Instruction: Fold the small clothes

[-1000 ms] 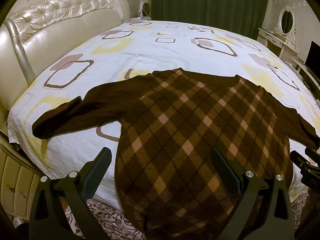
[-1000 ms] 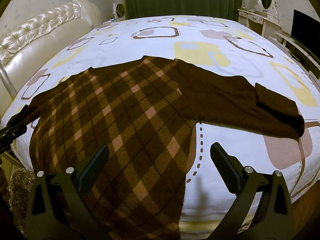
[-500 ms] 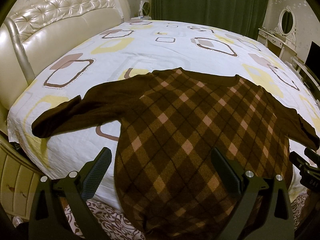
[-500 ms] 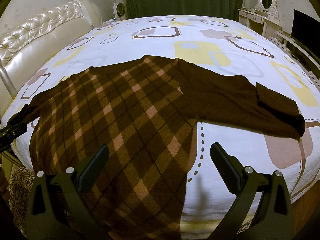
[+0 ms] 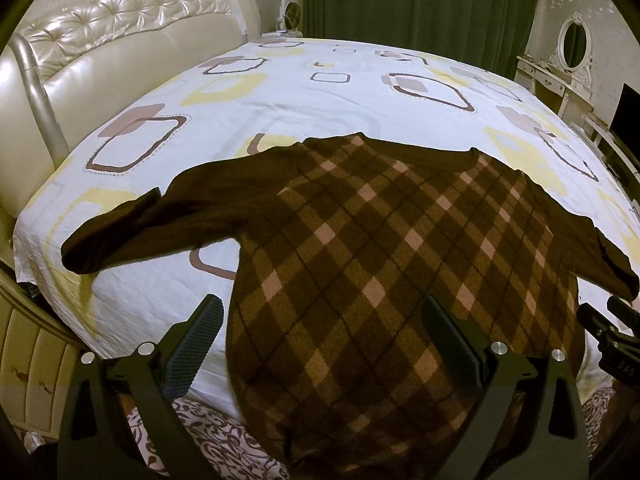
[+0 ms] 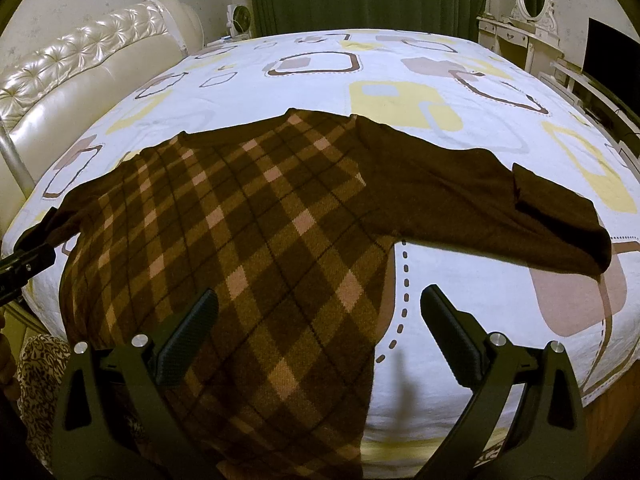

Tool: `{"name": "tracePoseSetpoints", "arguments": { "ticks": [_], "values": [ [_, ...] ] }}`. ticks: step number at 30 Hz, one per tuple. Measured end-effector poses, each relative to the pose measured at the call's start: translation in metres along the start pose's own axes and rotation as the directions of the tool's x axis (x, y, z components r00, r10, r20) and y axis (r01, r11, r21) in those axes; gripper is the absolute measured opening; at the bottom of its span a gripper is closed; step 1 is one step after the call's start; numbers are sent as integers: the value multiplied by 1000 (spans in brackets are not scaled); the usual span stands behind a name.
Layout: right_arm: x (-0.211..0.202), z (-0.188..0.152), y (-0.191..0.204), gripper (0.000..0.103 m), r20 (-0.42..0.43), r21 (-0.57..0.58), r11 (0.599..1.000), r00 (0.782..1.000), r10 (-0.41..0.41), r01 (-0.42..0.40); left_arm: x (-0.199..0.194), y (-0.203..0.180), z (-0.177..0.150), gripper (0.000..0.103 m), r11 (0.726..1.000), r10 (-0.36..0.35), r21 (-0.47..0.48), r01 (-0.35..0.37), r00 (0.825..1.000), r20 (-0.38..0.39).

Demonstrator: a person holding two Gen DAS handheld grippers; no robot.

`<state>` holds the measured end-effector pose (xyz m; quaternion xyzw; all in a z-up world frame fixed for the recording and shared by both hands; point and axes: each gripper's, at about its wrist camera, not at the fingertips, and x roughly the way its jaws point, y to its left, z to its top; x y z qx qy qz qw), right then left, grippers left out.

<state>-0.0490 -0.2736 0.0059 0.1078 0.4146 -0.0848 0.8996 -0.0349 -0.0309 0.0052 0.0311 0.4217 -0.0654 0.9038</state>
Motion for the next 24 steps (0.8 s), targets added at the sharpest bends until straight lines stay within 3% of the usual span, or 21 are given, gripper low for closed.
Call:
{"name": "tracePoseSetpoints", "arguments": {
  "ticks": [12,16,19,22,24],
  "values": [
    [2,1,-7,101,-14,-3,1000,1000,-13,13,3,-1,-4,99,1000,-5,-13,5,1000,-8],
    [2,16,-37,101,-19,43,998,999,-36,37,5,1,-4,99,1000,-8,-18,7,1000,-19],
    [-5,34,-80,100,1,117,988,995,-100,99,8,4,-4,99,1000,-10,-27,9,1000,-30],
    [-7,53,-129,88,0,210,965,987,-159,156,11,9,-4,99,999,-22,-50,20,998,-50],
    [-2,65,-157,69,-30,243,952,983,-182,184,14,11,-5,99,998,-26,-63,22,998,-62]
  ]
}}
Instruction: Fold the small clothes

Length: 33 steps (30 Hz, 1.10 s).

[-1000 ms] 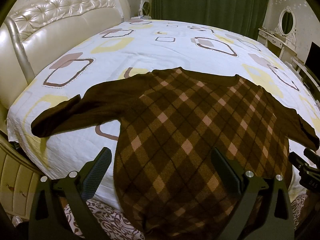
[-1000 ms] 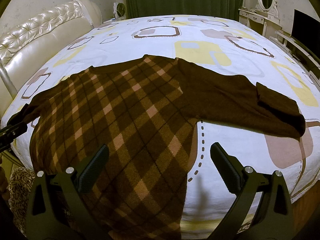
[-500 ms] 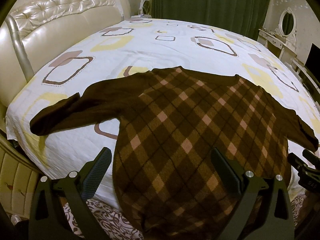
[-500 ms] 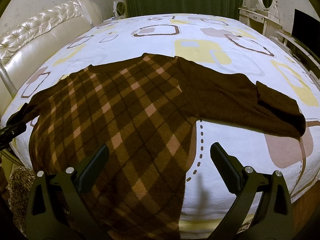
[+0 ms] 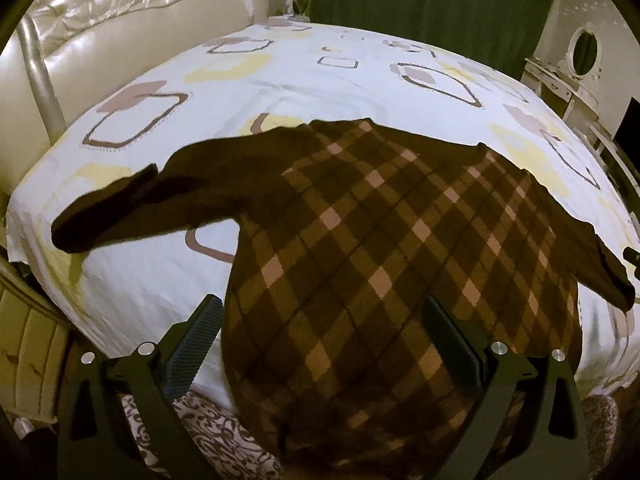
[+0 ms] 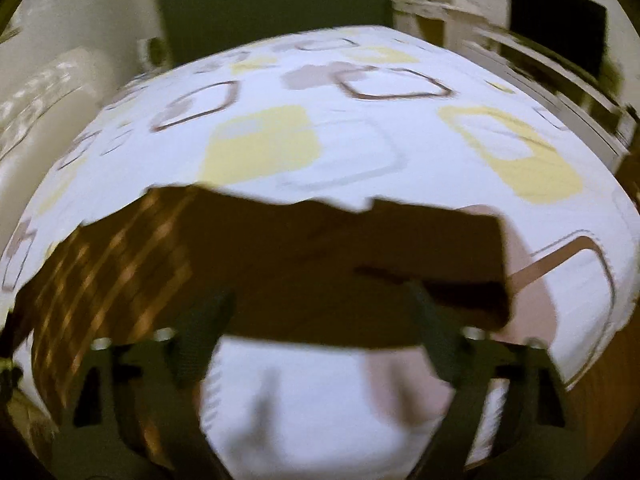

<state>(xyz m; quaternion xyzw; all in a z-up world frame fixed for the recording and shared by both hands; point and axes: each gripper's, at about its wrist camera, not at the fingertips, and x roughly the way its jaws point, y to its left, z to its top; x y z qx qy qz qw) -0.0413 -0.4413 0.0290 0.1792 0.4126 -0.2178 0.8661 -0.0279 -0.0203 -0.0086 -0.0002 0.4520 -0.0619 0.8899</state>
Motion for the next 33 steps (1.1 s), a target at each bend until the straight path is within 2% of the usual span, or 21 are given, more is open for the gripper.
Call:
{"name": "tracePoseSetpoints", "arguments": {
  "ticks": [3,6,10,12,13,14,15,18,20,25,28,30,33],
  "values": [
    [21,21,-23,60,-57,-7,998,997,-58,58,2,5,1,99,1000,9,-10,-9,1000,-5],
    [38,28,-25,59,-92,-81,991,989,-114,107,2,10,3,99,1000,16,-19,-16,1000,-2],
    [58,25,-15,59,-117,-184,974,981,-153,130,5,16,4,99,999,19,-32,-19,1000,-11],
    [71,26,-16,55,-133,-194,970,976,-172,145,7,17,3,99,999,21,-33,-22,1000,-20],
    [76,25,-19,50,-145,-187,973,976,-165,137,8,17,3,99,999,21,-33,-22,1000,-22],
    [79,25,-20,31,-159,-177,977,976,-149,120,8,18,3,99,999,20,-34,-21,999,-25],
    [82,24,-24,17,-179,-161,982,975,-130,101,8,18,3,99,999,19,-34,-20,1000,-24],
    [80,22,-38,2,-189,-114,989,975,-120,99,8,18,3,99,999,18,-32,-19,1000,-23],
    [69,20,-55,0,-157,-57,994,982,-103,95,10,19,4,99,999,20,-32,-21,999,-28],
    [25,12,-113,0,-71,152,988,997,-6,17,11,20,4,99,999,18,-39,-20,999,-37],
    [7,10,-148,0,-33,237,971,999,-17,25,12,21,3,99,999,19,-38,-21,999,-40],
    [0,9,-158,0,-29,203,978,998,-50,55,14,20,3,99,999,21,-36,-23,999,-44],
    [0,12,-140,4,-20,75,996,999,-50,51,17,18,1,99,999,31,-25,-32,998,-50]
  ]
}}
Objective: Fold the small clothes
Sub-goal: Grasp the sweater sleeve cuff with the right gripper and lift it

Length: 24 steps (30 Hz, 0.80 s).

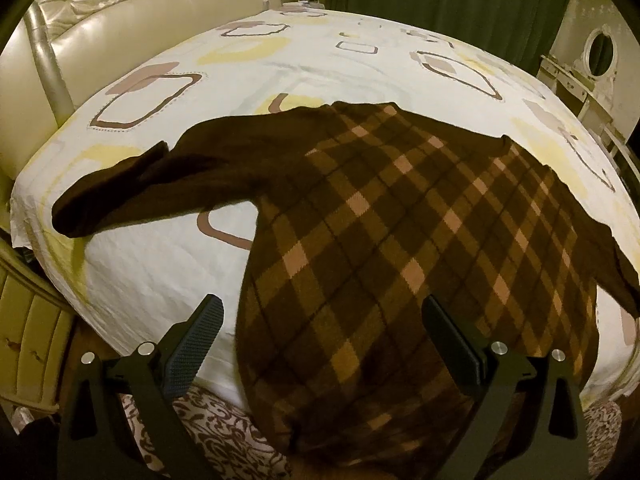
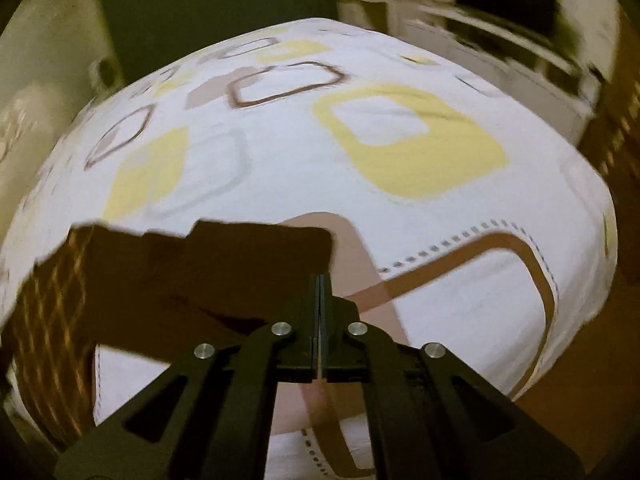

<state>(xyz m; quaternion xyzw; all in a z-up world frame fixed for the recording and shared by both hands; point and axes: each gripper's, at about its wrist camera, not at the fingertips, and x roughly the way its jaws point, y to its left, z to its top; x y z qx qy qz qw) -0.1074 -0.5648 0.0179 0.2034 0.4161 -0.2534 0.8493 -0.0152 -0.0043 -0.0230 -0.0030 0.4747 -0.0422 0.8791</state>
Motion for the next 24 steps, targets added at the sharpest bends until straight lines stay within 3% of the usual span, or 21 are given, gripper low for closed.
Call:
{"name": "tracePoseSetpoints", "arguments": {
  "ticks": [1,3,6,9,13,17,19,21,24],
  "values": [
    [-1,0,8,7,2,-24,1000,1000,20,-20,1,-1,-1,99,1000,3,2,-3,1000,-2],
    [7,2,29,30,-21,-48,996,997,81,-81,2,-1,-2,99,1000,5,4,-5,1000,-9],
    [24,4,57,38,-83,-65,987,986,142,-148,0,-2,-3,99,1000,1,7,-1,1000,-7],
    [41,7,92,48,-117,-141,982,987,112,-128,-1,0,-2,99,1000,2,7,-2,1000,0],
    [61,13,117,52,-149,-178,982,988,36,-62,2,4,-3,99,1000,-2,-8,2,1000,-16],
    [82,12,125,52,-196,-210,977,979,-64,22,4,6,-2,99,1000,-5,-15,5,1000,-22],
    [90,9,120,46,-227,-208,977,970,-84,36,4,8,-2,99,1000,-7,-19,7,1000,-21],
    [92,7,111,18,-222,-187,982,972,-80,38,4,8,-2,99,1000,-7,-22,7,1000,-22],
    [84,10,95,9,-210,-129,991,976,-54,27,5,8,-2,99,1000,-7,-24,6,1000,-29]
  ]
}}
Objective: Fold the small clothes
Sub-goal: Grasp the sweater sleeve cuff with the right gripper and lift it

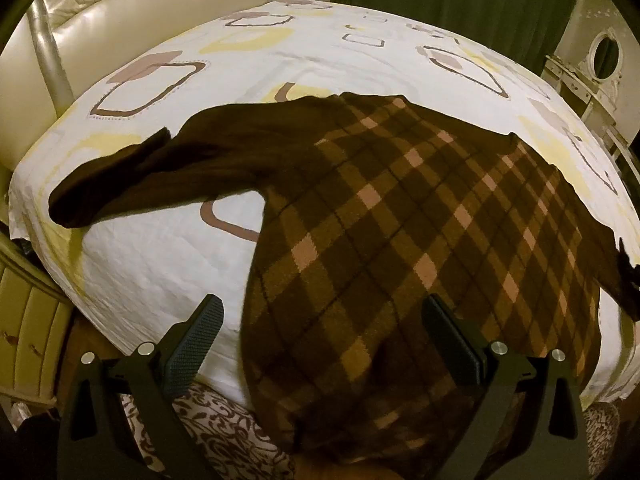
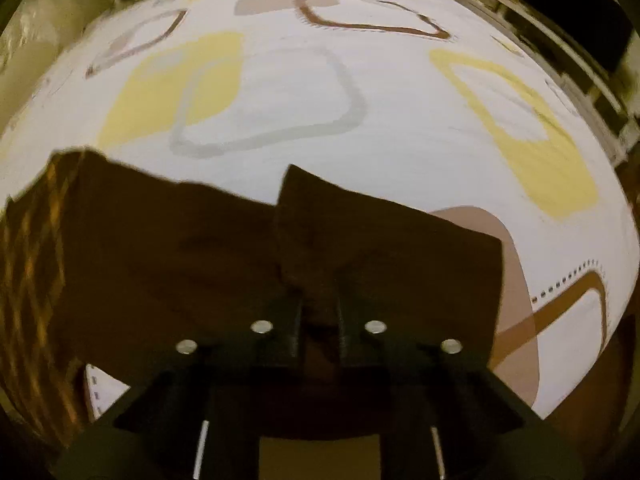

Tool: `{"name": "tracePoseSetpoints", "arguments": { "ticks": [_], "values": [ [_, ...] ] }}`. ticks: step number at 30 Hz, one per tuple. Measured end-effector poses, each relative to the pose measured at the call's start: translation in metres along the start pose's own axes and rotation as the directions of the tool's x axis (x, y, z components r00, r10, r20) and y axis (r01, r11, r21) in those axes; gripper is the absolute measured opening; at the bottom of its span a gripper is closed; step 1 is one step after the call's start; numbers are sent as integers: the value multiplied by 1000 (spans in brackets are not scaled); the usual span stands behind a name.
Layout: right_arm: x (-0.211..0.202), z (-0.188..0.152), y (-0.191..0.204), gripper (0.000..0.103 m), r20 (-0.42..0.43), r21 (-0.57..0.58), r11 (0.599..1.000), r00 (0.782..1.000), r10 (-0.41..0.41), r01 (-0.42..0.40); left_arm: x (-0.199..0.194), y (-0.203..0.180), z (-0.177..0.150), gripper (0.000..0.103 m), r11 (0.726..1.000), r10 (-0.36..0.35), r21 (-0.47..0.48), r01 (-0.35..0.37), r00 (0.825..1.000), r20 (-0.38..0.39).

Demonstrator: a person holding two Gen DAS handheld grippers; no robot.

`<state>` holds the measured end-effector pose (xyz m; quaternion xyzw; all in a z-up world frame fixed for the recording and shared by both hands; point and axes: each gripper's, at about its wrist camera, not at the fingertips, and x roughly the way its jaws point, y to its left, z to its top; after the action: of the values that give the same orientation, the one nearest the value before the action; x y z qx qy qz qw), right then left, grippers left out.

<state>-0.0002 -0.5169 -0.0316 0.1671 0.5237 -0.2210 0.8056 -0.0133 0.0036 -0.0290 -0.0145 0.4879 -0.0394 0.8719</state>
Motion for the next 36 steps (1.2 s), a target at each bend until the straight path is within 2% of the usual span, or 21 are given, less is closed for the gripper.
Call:
{"name": "tracePoseSetpoints", "arguments": {
  "ticks": [3,5,8,10,13,20,21,25,29,31,36],
  "values": [
    [-20,-4,-27,8,60,87,994,997,55,-60,0,1,0,99,1000,-3,-5,3,1000,-5],
    [-35,-9,-51,8,101,153,980,989,111,-125,1,1,0,99,1000,-2,-3,2,1000,-4],
    [-57,-23,-87,8,160,233,955,976,150,-185,1,0,0,99,1000,-2,-1,2,1000,-7],
    [-67,-29,-112,8,188,283,938,970,153,-202,2,-1,-1,99,1000,-1,0,1,1000,-10],
    [-77,-49,-158,8,218,367,911,969,115,-191,2,-2,-1,99,1000,-2,3,2,1000,-10],
    [-59,-86,-229,8,193,551,813,977,94,-187,2,-5,-2,99,1000,3,13,-3,1000,-3],
    [-52,-91,-235,8,184,573,797,978,102,-190,1,-5,-2,99,1000,2,12,-2,1000,-2],
    [-33,-103,-243,8,157,607,773,981,111,-184,1,-4,-3,99,1000,9,15,-9,1000,1],
    [-31,-100,-239,8,158,600,781,983,95,-172,3,-5,-3,99,1000,19,24,-19,1000,4],
    [-32,-100,-242,9,164,611,772,982,95,-177,4,-5,-4,99,999,21,28,-21,1000,3],
    [-37,-108,-252,17,177,645,745,982,68,-168,4,-8,-5,99,998,21,57,-21,1000,8]
  ]
}}
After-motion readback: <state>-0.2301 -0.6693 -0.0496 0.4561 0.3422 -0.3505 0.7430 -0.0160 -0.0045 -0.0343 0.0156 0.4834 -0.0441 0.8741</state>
